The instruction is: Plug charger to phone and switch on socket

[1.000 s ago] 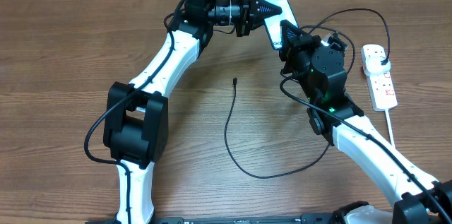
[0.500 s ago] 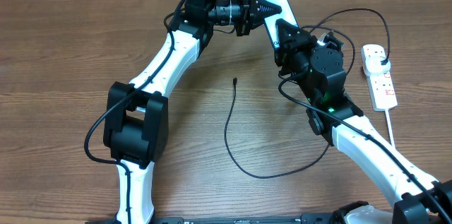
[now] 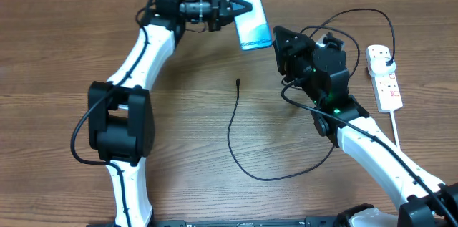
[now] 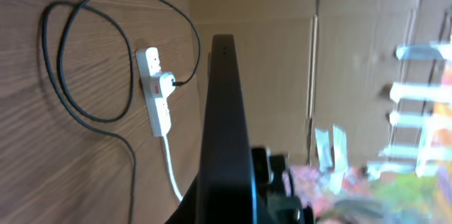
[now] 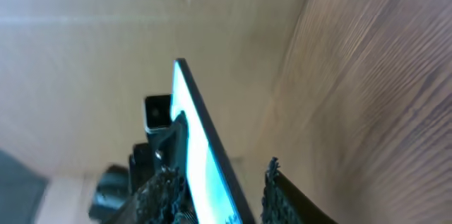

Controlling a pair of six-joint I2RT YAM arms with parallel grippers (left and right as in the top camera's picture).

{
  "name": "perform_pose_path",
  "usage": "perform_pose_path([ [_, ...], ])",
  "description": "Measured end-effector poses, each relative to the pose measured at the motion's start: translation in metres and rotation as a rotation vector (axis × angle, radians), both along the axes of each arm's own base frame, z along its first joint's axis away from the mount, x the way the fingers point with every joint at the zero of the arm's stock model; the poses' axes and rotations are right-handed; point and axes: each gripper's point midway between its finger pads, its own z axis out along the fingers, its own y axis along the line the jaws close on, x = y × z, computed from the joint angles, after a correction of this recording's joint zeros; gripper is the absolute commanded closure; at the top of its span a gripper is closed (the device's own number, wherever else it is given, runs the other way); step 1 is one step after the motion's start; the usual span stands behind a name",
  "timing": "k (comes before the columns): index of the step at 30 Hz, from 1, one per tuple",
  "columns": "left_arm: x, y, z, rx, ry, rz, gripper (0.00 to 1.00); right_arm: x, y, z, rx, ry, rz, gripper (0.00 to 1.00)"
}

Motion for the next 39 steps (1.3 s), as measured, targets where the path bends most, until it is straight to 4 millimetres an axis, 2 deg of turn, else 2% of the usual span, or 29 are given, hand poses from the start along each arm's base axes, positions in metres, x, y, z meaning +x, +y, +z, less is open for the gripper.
perform_pose_path([
  [6, 0.001, 0.053, 0.007, -0.043, -0.106, -0.039, 0.96, -0.011, -0.018, -0.026, -0.11, 0.054, 0.18, 0.57],
  [9, 0.006, 0.081, 0.007, -0.051, -0.119, -0.017, 0.96, -0.022, -0.012, -0.024, -0.146, 0.002, 0.317, 0.57],
  [12, 0.012, 0.112, 0.007, -0.055, -0.125, 0.024, 0.96, -0.039, -0.003, -0.037, -0.167, 0.035, 0.426, 0.6],
  [16, 0.016, 0.138, 0.006, -0.056, -0.112, 0.068, 0.96, -0.06, -0.001, -0.06, -0.218, 0.13, 0.517, 0.6],
  [19, 0.014, 0.145, 0.008, -0.068, -0.114, 0.061, 0.96, -0.075, -0.007, -0.07, -0.295, 0.242, 0.558, 0.62],
  [22, 0.009, 0.145, 0.006, -0.084, -0.065, 0.045, 0.96, -0.075, -0.018, -0.051, -0.428, 0.27, 0.577, 0.63],
  [23, 0.007, 0.145, 0.004, -0.092, -0.027, 0.04, 0.96, -0.065, -0.021, -0.025, -0.502, 0.2, 0.569, 0.62],
  [25, 0.003, 0.144, 0.002, -0.1, 0.021, 0.036, 0.96, -0.058, -0.026, -0.001, -0.573, 0.148, 0.56, 0.62],
  [27, 0.002, 0.144, 0.0, -0.103, 0.055, 0.038, 0.96, -0.055, -0.028, 0.002, -0.599, 0.132, 0.556, 0.62],
  [30, 0.001, 0.143, -0.002, -0.104, 0.081, 0.041, 0.96, -0.049, -0.024, -0.015, -0.598, 0.157, 0.586, 0.62],
  [32, 0.001, 0.142, -0.004, -0.101, 0.089, 0.044, 0.96, -0.039, -0.017, -0.036, -0.577, 0.185, 0.625, 0.62],
  [33, 0.002, 0.14, -0.005, -0.095, 0.09, 0.047, 0.96, -0.035, -0.011, -0.055, -0.559, 0.216, 0.658, 0.63],
  [34, 0.002, 0.138, -0.005, -0.092, 0.091, 0.047, 0.96, -0.033, -0.007, -0.065, -0.55, 0.231, 0.674, 0.63],
  [36, 0.002, 0.13, -0.007, -0.082, 0.095, 0.044, 0.96, -0.025, 0.008, -0.102, -0.509, 0.275, 0.739, 0.64],
  [39, 0.001, 0.12, -0.009, -0.074, 0.096, 0.033, 0.96, -0.023, 0.022, -0.132, -0.477, 0.308, 0.784, 0.64],
])
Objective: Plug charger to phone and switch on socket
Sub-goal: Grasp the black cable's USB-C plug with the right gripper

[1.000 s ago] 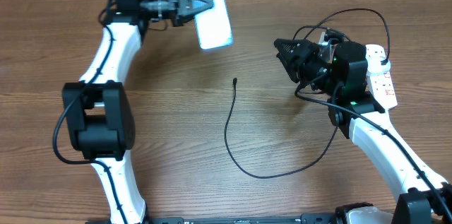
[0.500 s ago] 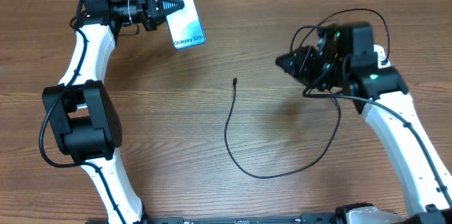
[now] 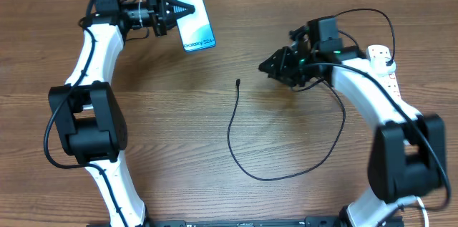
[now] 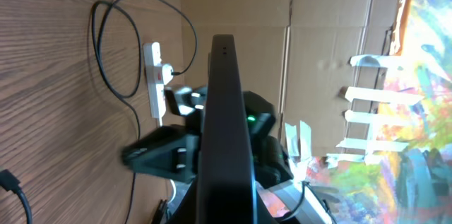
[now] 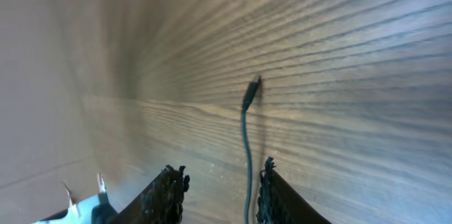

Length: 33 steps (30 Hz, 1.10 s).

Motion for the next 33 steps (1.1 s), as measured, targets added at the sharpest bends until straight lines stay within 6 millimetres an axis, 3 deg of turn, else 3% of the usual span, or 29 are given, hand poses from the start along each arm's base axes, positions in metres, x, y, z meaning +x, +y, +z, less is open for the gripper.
perform_pose_path([
  [6, -0.002, -0.024, -0.004, 0.026, 0.002, -0.019, 0.96, 0.004, 0.025, -0.031, 0.04, 0.048, 0.019, 0.64],
  [9, -0.003, -0.033, -0.006, 0.036, 0.003, -0.024, 0.96, -0.003, 0.034, -0.047, 0.04, 0.098, 0.029, 0.71],
  [15, -0.002, -0.033, -0.008, 0.044, 0.005, -0.016, 0.96, -0.007, 0.04, -0.072, 0.038, 0.161, 0.027, 0.74],
  [23, -0.002, -0.033, -0.008, 0.045, 0.005, -0.014, 0.96, 0.0, 0.049, -0.073, 0.057, 0.133, 0.022, 0.73],
  [33, -0.001, -0.033, -0.008, 0.046, 0.005, -0.013, 0.96, -0.006, 0.067, -0.074, 0.05, 0.131, 0.035, 0.75],
])
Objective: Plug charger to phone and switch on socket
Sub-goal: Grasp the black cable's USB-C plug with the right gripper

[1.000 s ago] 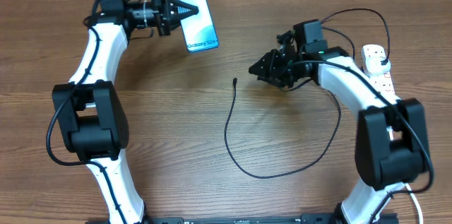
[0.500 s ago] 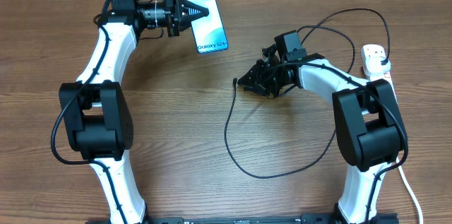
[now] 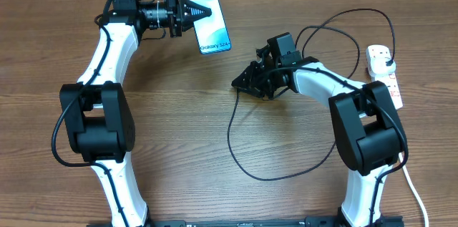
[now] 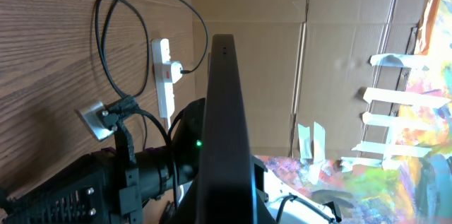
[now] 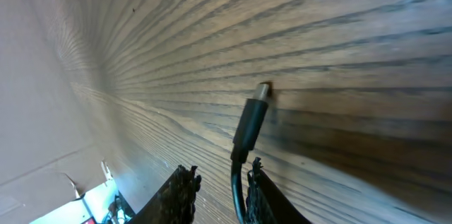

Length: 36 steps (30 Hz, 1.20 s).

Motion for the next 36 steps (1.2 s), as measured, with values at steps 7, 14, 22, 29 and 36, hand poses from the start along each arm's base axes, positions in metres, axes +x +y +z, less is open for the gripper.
perform_pose_path([
  [7, 0.0, 0.0, 0.0, 0.0, 0.0, 0.0, 0.96, -0.002, -0.001, -0.017, -0.012, 0.043, -0.018, 0.79],
  [14, 0.0, 0.0, 0.0, 0.0, -0.001, 0.0, 0.96, 0.003, -0.001, -0.016, -0.013, 0.023, -0.026, 0.82],
  [22, 0.0, 0.0, 0.0, 0.0, 0.0, 0.0, 0.96, 0.004, -0.001, -0.017, -0.015, 0.024, -0.03, 0.88],
  [29, 0.0, 0.0, 0.0, 0.0, 0.0, 0.0, 0.96, 0.005, -0.001, -0.016, -0.014, 0.019, -0.033, 0.96],
  [36, -0.001, 0.0, -0.002, 0.002, 0.017, 0.002, 0.96, 0.01, -0.007, 0.002, 0.116, -0.023, 0.037, 0.96],
])
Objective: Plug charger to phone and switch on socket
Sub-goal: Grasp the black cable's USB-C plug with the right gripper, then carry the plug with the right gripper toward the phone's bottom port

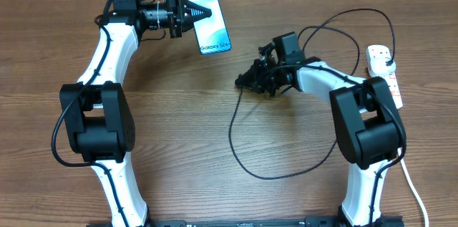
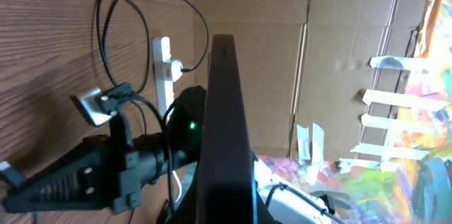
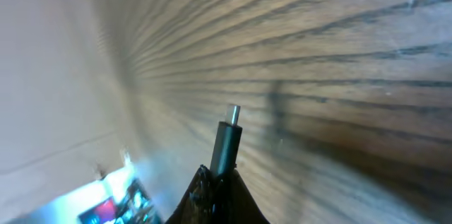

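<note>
My left gripper point(image 1: 187, 12) is shut on the phone point(image 1: 212, 23), held above the table at the far middle with its lit screen up. In the left wrist view the phone point(image 2: 224, 125) shows edge-on as a dark bar. My right gripper point(image 1: 242, 81) is shut on the plug end of the black charger cable point(image 1: 236, 134); the plug point(image 3: 226, 139) sticks out from between its fingers, a little above the wood. The cable loops across the table to the white socket strip point(image 1: 384, 75) at the right edge.
The cable forms a wide loop near the front middle and another loop point(image 1: 351, 26) behind my right arm. Cardboard walls stand behind the table point(image 1: 179, 112).
My right gripper, open around the plug lying on the table, is now shut on it, with the plug lifted slightly off the wood. The left gripper and phone have not moved.
First both grippers were at the phone at the far middle. Then the left held the phone further left while the right, open, faced the cable plug. Then the phone was back right, the right fingers straddling the plug; now they are shut on it.
</note>
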Controlling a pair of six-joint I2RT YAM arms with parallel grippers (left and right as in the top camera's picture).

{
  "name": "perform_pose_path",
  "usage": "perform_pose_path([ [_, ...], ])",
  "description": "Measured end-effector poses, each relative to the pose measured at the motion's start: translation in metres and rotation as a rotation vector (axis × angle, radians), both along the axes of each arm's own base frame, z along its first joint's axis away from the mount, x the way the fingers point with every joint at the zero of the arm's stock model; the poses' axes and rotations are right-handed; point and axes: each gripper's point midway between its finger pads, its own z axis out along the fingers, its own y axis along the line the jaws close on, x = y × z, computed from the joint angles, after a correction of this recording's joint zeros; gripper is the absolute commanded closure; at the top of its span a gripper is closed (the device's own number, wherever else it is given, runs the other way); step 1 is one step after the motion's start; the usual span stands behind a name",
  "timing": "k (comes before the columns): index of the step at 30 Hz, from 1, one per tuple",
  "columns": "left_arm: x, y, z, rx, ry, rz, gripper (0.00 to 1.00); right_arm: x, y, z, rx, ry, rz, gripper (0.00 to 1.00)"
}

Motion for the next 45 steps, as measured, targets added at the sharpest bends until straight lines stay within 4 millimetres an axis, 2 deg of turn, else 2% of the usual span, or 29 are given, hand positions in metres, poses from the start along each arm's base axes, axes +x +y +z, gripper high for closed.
perform_pose_path([
  [4, 0.0, 0.0, 0.0, 0.001, 0.001, 0.0, 0.96, -0.007, -0.012, 0.005, 0.042, -0.004, 0.055, 0.96],
  [6, 0.0, 0.0, 0.0, 0.001, 0.002, 0.0, 0.96, -0.015, -0.011, 0.015, 0.049, -0.02, 0.091, 0.96],
  [8, 0.0, 0.0, 0.0, 0.001, 0.001, 0.0, 0.96, -0.019, -0.011, 0.036, 0.063, -0.061, 0.121, 0.96],
  [10, -0.001, 0.0, -0.001, 0.002, -0.003, -0.001, 0.96, -0.026, -0.011, 0.074, 0.079, -0.141, 0.153, 0.96],
  [11, -0.001, 0.0, -0.001, 0.002, -0.008, -0.002, 0.96, -0.027, -0.011, 0.084, 0.085, -0.163, 0.16, 0.96],
  [13, -0.001, 0.0, 0.0, 0.0, -0.015, -0.006, 0.96, -0.039, -0.013, 0.129, 0.1, -0.263, 0.19, 0.96],
  [19, -0.004, -0.001, 0.002, -0.015, -0.019, -0.024, 0.96, -0.078, -0.023, 0.173, 0.088, -0.313, 0.247, 0.96],
  [22, -0.006, -0.002, 0.003, -0.018, -0.021, -0.031, 0.96, -0.093, -0.027, 0.181, 0.075, -0.314, 0.268, 0.96],
  [26, -0.009, -0.012, 0.003, -0.02, -0.021, -0.053, 0.96, -0.115, -0.037, 0.205, 0.039, -0.409, 0.273, 0.96],
  [29, -0.013, -0.021, 0.003, -0.021, -0.021, -0.072, 0.96, -0.132, -0.043, 0.224, 0.043, -0.519, 0.26, 0.96],
  [30, -0.014, -0.024, 0.003, -0.022, -0.022, -0.079, 0.96, -0.14, -0.045, 0.234, 0.059, -0.603, 0.243, 0.96],
  [33, -0.017, -0.03, 0.004, -0.025, -0.02, -0.095, 0.96, -0.158, -0.05, 0.242, 0.104, -0.715, 0.186, 0.96],
  [35, -0.02, -0.035, 0.005, -0.029, -0.02, -0.109, 0.96, -0.16, -0.05, 0.243, 0.143, -0.749, 0.148, 0.96],
  [40, -0.03, -0.053, 0.006, -0.04, -0.015, -0.158, 0.96, -0.149, -0.04, 0.217, 0.232, -0.665, 0.054, 0.96],
  [45, -0.047, -0.087, 0.007, -0.041, 0.004, -0.229, 0.96, -0.131, -0.008, 0.207, 0.3, -0.606, 0.037, 0.96],
])
